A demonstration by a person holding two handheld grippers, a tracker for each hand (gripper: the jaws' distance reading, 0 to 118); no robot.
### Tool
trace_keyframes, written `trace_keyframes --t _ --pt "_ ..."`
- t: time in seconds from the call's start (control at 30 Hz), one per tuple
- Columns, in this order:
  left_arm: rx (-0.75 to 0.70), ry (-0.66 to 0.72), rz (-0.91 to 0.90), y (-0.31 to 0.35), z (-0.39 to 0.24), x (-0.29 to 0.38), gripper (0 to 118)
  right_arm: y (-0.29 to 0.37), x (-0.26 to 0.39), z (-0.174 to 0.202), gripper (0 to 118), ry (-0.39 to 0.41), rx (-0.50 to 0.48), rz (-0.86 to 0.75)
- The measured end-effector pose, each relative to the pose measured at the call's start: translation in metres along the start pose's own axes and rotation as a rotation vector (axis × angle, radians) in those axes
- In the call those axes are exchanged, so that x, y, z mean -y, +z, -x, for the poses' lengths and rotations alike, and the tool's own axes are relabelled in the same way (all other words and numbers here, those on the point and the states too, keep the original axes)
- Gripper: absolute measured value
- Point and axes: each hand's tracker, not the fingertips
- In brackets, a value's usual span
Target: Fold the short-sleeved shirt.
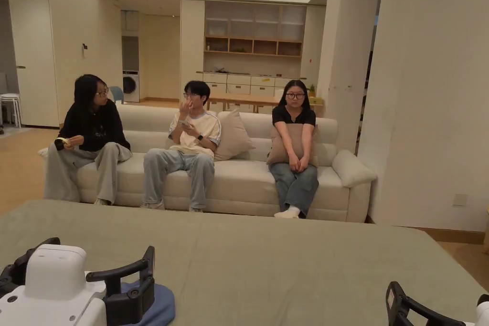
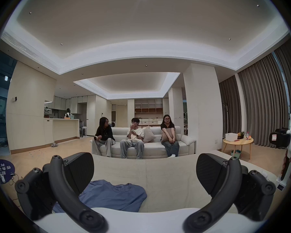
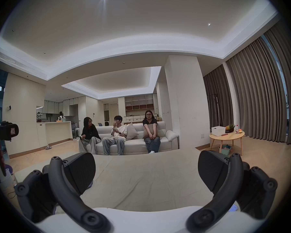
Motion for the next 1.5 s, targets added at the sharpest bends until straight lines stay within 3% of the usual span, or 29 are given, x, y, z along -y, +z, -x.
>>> trace_keyframes --t 0.53,0.8,1.0,1.5 --pt "-0.022 0.009 0.049 -0.012 0.007 0.005 118 -0.006 0.0 0.002 118 0.052 0.025 -0.021" --pt "0.013 0.039 0.048 -0.012 0.008 0.005 118 -0.006 0.001 0.007 118 0.083 -0.011 -0.035" --pt "-0.03 -0.038 -0.002 -0.009 0.002 0.007 117 -0.008 0.0 0.009 118 0.078 -0.018 -0.007" --pt "-0.014 0.001 0.013 -0.009 0.005 0.007 117 -0.009 -0.002 0.011 118 0.075 -0.047 0.024"
